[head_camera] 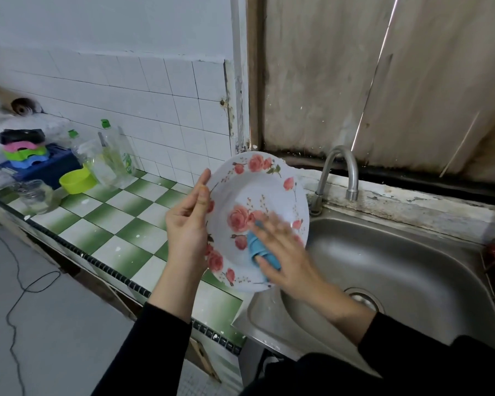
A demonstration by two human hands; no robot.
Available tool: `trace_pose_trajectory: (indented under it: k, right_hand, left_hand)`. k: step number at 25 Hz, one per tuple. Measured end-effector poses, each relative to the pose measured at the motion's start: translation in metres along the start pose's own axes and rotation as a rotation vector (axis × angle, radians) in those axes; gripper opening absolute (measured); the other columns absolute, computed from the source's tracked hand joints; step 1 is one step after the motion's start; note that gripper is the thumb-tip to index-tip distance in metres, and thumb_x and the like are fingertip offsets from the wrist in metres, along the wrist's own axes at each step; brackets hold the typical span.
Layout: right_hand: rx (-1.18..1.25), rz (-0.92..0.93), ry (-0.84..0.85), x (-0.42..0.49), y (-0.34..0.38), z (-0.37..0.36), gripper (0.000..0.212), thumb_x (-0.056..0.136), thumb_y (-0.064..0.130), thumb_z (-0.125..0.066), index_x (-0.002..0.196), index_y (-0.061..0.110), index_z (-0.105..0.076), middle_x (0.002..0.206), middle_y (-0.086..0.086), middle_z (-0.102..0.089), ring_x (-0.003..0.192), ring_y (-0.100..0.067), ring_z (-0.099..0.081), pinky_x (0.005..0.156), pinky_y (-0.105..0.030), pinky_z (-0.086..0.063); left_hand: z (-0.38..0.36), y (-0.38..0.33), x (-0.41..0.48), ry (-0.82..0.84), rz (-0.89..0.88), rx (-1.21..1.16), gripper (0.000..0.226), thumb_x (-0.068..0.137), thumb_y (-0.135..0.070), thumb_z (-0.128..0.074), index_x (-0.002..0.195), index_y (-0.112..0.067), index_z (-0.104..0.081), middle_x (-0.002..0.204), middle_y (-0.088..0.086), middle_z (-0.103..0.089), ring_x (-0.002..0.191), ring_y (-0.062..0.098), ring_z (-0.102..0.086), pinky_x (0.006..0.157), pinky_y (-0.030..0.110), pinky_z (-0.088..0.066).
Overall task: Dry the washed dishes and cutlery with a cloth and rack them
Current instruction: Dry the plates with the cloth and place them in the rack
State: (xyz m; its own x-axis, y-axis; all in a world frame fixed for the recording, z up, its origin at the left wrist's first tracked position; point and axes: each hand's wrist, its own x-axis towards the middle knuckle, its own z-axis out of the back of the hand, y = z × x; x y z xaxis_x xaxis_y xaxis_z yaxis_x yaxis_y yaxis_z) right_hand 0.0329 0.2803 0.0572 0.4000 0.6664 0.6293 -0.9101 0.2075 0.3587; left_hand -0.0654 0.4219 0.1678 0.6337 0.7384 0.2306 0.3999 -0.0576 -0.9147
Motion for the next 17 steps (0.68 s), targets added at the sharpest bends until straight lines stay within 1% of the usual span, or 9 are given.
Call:
trace_pose_trajectory:
  k: [1, 3, 5, 7, 8, 10, 13, 15, 17]
  right_hand:
    - [-0.054, -0.082, -0.035, 0.002, -0.018, 0.005, 0.056, 0.102, 0.042, -0.035, 0.152, 0.029, -0.014, 0.162, 0.001, -0.009, 0.150, -0.018, 0.001, 0.115, -0.061, -0.020]
    - [-0.047, -0.235, -0.143, 0.019, -0.039, 0.020, 0.061, 0.100, 0.041, -0.037, 0.152, 0.036, -0.006, 0.162, 0.005, 0.007, 0.150, -0.021, 0.010, 0.117, -0.061, -0.013]
    - [0.067, -0.289, -0.320, 0.048, -0.033, 0.034, 0.063, 0.100, 0.037, -0.040, 0.152, 0.036, -0.005, 0.161, 0.004, 0.010, 0.149, -0.021, 0.011, 0.120, -0.046, -0.008]
    - [0.179, -0.281, -0.464, 0.074, -0.010, 0.039, 0.061, 0.100, 0.027, -0.042, 0.152, 0.022, -0.011, 0.161, -0.012, 0.004, 0.148, -0.023, 0.005, 0.119, -0.023, -0.009]
    - [0.228, -0.259, -0.487, 0.082, 0.007, 0.037, 0.058, 0.100, 0.024, -0.041, 0.150, 0.016, -0.013, 0.160, -0.015, 0.002, 0.148, -0.024, 0.003, 0.118, -0.018, -0.008]
    - [0.348, -0.227, -0.440, 0.084, 0.041, 0.026, 0.057, 0.101, 0.020, -0.040, 0.150, 0.012, -0.014, 0.161, -0.013, 0.001, 0.150, -0.026, 0.002, 0.120, -0.021, -0.008]
    - [0.455, -0.107, -0.291, 0.055, 0.070, 0.003, 0.055, 0.102, 0.025, -0.039, 0.151, 0.011, -0.019, 0.161, -0.009, -0.004, 0.150, -0.027, -0.003, 0.121, -0.029, -0.010]
    - [0.410, 0.024, -0.154, 0.027, 0.064, -0.006, 0.054, 0.102, 0.029, -0.038, 0.151, 0.015, -0.019, 0.162, -0.001, -0.006, 0.150, -0.025, -0.007, 0.122, -0.036, -0.009]
    - [0.272, 0.105, -0.047, 0.003, 0.039, -0.010, 0.054, 0.102, 0.034, -0.039, 0.152, 0.023, -0.021, 0.163, 0.004, -0.009, 0.150, -0.027, -0.010, 0.122, -0.044, -0.010]
  left_hand:
    - [0.000, 0.001, -0.002, 0.022, 0.014, 0.011, 0.043, 0.096, -0.008, -0.050, 0.116, 0.030, -0.046, 0.103, -0.020, -0.068, 0.087, -0.011, -0.065, 0.073, 0.015, -0.055]
    - [-0.003, 0.005, -0.006, 0.065, 0.055, -0.009, 0.047, 0.092, -0.014, -0.054, 0.120, 0.024, -0.051, 0.093, -0.026, -0.070, 0.089, -0.009, -0.065, 0.080, 0.021, -0.057]
    - [-0.010, 0.007, -0.010, 0.112, 0.053, 0.000, 0.046, 0.091, -0.016, -0.055, 0.120, 0.020, -0.055, 0.096, -0.031, -0.068, 0.093, -0.009, -0.065, 0.081, 0.021, -0.056]
    - [-0.018, 0.010, -0.014, 0.132, 0.043, 0.018, 0.038, 0.093, -0.010, -0.054, 0.112, 0.023, -0.056, 0.102, -0.031, -0.065, 0.093, -0.012, -0.063, 0.077, 0.013, -0.052]
    - [-0.022, 0.010, -0.016, 0.134, 0.031, 0.030, 0.036, 0.093, -0.008, -0.054, 0.110, 0.024, -0.057, 0.104, -0.031, -0.063, 0.093, -0.014, -0.062, 0.077, 0.010, -0.050]
    - [-0.027, 0.009, -0.022, 0.129, -0.005, 0.022, 0.041, 0.090, -0.015, -0.056, 0.115, 0.017, -0.059, 0.105, -0.027, -0.064, 0.095, -0.014, -0.061, 0.080, 0.010, -0.049]
    - [-0.024, 0.007, -0.022, 0.091, 0.037, -0.079, 0.040, 0.080, -0.031, -0.055, 0.113, -0.009, -0.066, 0.099, -0.020, -0.071, 0.101, 0.002, -0.065, 0.085, 0.018, -0.053]
    - [-0.017, 0.003, -0.017, 0.024, 0.022, -0.059, 0.037, 0.082, -0.033, -0.057, 0.111, -0.015, -0.069, 0.091, -0.020, -0.072, 0.095, 0.007, -0.065, 0.086, 0.023, -0.053]
    - [-0.009, -0.001, -0.011, -0.044, -0.012, 0.013, 0.036, 0.087, -0.029, -0.059, 0.116, -0.010, -0.068, 0.082, -0.021, -0.071, 0.086, 0.002, -0.062, 0.080, 0.018, -0.052]
